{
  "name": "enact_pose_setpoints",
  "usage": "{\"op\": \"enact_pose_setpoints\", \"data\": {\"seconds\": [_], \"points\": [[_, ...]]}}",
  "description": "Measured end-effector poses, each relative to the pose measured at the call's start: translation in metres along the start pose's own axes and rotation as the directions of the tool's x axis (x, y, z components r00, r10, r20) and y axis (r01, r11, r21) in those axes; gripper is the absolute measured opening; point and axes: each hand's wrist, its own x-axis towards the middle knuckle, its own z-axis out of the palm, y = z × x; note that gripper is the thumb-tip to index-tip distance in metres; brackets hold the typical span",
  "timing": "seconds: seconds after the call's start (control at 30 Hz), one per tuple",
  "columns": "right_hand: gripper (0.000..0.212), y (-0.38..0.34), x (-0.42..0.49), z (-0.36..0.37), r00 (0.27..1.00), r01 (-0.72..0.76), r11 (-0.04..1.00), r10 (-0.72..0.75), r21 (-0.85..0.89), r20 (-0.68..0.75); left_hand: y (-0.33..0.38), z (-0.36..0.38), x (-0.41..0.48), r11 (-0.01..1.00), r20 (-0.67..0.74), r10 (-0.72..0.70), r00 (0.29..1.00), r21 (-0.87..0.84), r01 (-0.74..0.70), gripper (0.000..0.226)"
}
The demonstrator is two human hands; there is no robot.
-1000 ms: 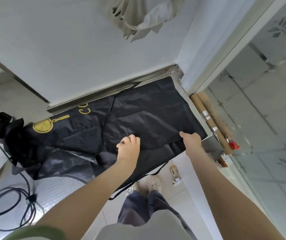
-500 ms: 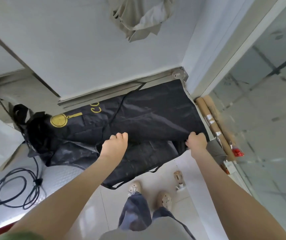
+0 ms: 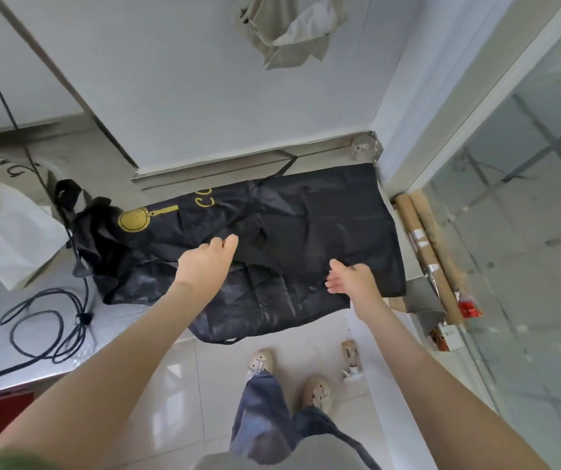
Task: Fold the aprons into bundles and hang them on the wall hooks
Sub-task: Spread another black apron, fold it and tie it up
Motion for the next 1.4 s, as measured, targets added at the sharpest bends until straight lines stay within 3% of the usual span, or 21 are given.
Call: {"op": "enact_pose_setpoints", "data": {"seconds": [0.07,0.2,0.27,0.37,0.5,0.6,0.7,0.83,0.93,1.07,1.2,1.33,1.4], "points": [[0.028,-0.001,-0.003,0.003,0.989,-0.024,0.999,0.017,0.048,0.148,0.001,-0.001,0.0,1.0,-0.019,-0.003,1.0,-0.017,0.003,0.051],[0.024,0.004,-0.005,0.01,0.956,0.049,0.99,-0.009,-0.129,0.294,0.007,-0.006,-0.01,0.993,-0.043,0.095,0.995,-0.072,-0.098,0.026],[0.026,0.009,-0.006,0.015,0.958,0.087,0.978,-0.031,-0.188,0.285,0.015,-0.003,-0.017,0.97,-0.111,0.179,0.978,-0.146,-0.194,0.03],[0.051,0.012,-0.007,0.021,0.969,0.122,0.969,-0.069,-0.215,0.236,0.03,0.012,-0.018,0.909,-0.35,0.248,0.903,-0.238,-0.341,0.036],[0.047,0.011,-0.005,0.025,0.989,0.087,0.99,-0.073,-0.114,0.127,0.058,0.021,-0.029,0.834,-0.236,0.458,0.857,-0.22,-0.506,0.037],[0.041,0.009,-0.003,0.026,0.997,0.079,0.992,-0.077,-0.095,0.024,0.064,0.022,-0.024,0.889,0.163,0.383,0.909,-0.333,-0.315,0.057],[0.03,0.004,0.0,0.025,0.998,0.025,0.998,-0.028,-0.053,-0.064,0.061,0.027,-0.019,0.915,0.253,0.325,0.911,-0.327,-0.236,0.061],[0.006,0.004,0.0,0.027,0.985,-0.008,1.0,0.005,-0.015,-0.17,0.056,0.044,-0.014,0.907,0.196,0.38,0.904,-0.272,-0.322,0.035],[0.014,0.008,0.001,0.03,0.982,0.043,0.995,-0.058,-0.084,-0.179,0.052,0.04,-0.011,0.905,0.198,0.411,0.89,-0.208,-0.371,0.033],[0.035,-0.008,0.004,0.032,0.982,0.03,0.998,-0.018,0.062,-0.186,0.037,0.035,0.01,0.955,0.177,0.276,0.945,-0.163,-0.248,0.042],[0.034,-0.026,0.014,0.031,0.969,0.104,0.991,-0.119,-0.083,-0.217,0.019,0.032,0.034,0.975,0.189,0.166,0.968,-0.178,-0.132,0.043],[0.039,-0.014,0.017,0.003,0.911,0.045,0.922,-0.196,-0.384,-0.364,0.01,0.025,0.033,0.964,0.149,0.248,0.957,-0.14,-0.227,0.034],[0.042,-0.003,0.017,-0.011,0.909,0.016,0.904,-0.191,-0.428,-0.37,0.012,0.021,0.025,0.948,0.076,0.311,0.947,-0.095,-0.304,0.033]]}}
